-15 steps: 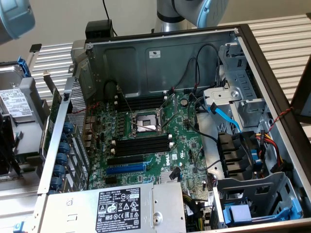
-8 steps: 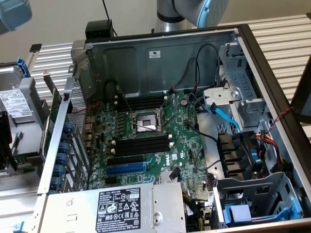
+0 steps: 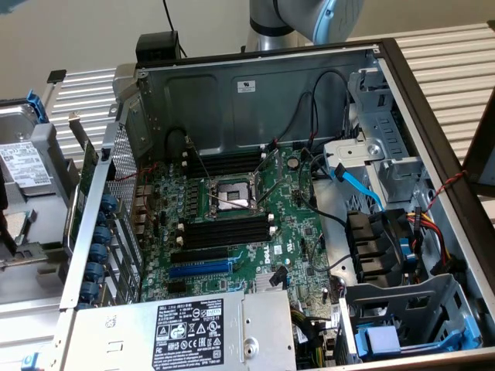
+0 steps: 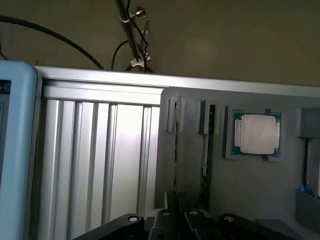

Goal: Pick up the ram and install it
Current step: 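Pick up the ram and move it above insertion slot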

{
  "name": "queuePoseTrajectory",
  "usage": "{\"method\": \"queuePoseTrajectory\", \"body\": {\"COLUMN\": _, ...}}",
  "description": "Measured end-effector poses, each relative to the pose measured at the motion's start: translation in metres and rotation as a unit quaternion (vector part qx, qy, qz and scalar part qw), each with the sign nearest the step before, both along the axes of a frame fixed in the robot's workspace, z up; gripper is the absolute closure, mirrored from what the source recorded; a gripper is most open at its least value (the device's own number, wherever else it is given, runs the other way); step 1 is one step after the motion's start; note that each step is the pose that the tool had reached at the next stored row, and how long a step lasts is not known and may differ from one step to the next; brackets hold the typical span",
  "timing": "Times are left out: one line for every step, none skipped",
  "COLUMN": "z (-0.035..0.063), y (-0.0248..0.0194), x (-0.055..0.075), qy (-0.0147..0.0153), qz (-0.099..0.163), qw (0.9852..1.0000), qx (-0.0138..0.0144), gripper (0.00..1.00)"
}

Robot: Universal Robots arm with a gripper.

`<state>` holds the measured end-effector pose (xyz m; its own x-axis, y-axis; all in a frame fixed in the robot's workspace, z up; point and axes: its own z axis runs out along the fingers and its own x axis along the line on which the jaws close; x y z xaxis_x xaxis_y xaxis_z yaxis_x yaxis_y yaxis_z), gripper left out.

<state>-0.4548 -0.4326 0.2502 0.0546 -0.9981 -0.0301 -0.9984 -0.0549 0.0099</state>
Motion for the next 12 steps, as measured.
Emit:
{"method": "queuePoseTrajectory", "body": {"z": 0.0046, "y": 0.0000, "x": 0.000, "qy": 0.0000, "qz": 0.000, "qw": 1.0000, "qx": 0.0000, "gripper": 0.87}}
{"method": "queuePoseTrajectory", "body": {"z": 0.0091, "y": 0.0000, "x": 0.000, "qy": 0.0000, "qz": 0.000, "qw": 1.0000, "qx": 0.0000, "gripper": 0.87}}
{"method": "queuePoseTrajectory", "body": {"z": 0.0138, "y": -0.0001, "x": 0.000, "qy": 0.0000, "qz": 0.000, "qw": 1.0000, "qx": 0.0000, "gripper": 0.87}}
{"method": "queuePoseTrajectory", "body": {"z": 0.0183, "y": -0.0001, "x": 0.000, "qy": 0.0001, "qz": 0.000, "qw": 1.0000, "qx": 0.0000, "gripper": 0.87}}
{"method": "queuePoseTrajectory", "body": {"z": 0.0227, "y": -0.0001, "x": 0.000, "qy": 0.0000, "qz": 0.000, "qw": 1.0000, "qx": 0.0000, "gripper": 0.87}}
{"method": "queuePoseTrajectory", "body": {"z": 0.0275, "y": -0.0001, "x": 0.000, "qy": 0.0000, "qz": 0.000, "qw": 1.0000, "qx": 0.0000, "gripper": 0.87}}
{"method": "queuePoseTrajectory", "body": {"z": 0.0320, "y": -0.0001, "x": 0.000, "qy": 0.0000, "qz": 0.000, "qw": 1.0000, "qx": 0.0000, "gripper": 0.87}}
{"method": "queuePoseTrajectory", "body": {"z": 0.0367, "y": -0.0001, "x": 0.000, "qy": 0.0000, "qz": 0.000, "qw": 1.0000, "qx": 0.0000, "gripper": 0.87}}
{"method": "queuePoseTrajectory", "body": {"z": 0.0412, "y": -0.0001, "x": 0.000, "qy": 0.0001, "qz": 0.000, "qw": 1.0000, "qx": 0.0000, "gripper": 0.87}}
{"method": "queuePoseTrajectory", "body": {"z": 0.0458, "y": -0.0002, "x": 0.001, "qy": 0.0001, "qz": 0.000, "qw": 1.0000, "qx": 0.0000, "gripper": 0.87}}
{"method": "queuePoseTrajectory", "body": {"z": 0.0500, "y": -0.0002, "x": 0.002, "qy": 0.0000, "qz": 0.000, "qw": 1.0000, "qx": 0.0000, "gripper": 0.87}}
{"method": "queuePoseTrajectory", "body": {"z": 0.0546, "y": -0.0001, "x": 0.003, "qy": 0.0000, "qz": 0.000, "qw": 1.0000, "qx": 0.0000, "gripper": 0.87}}
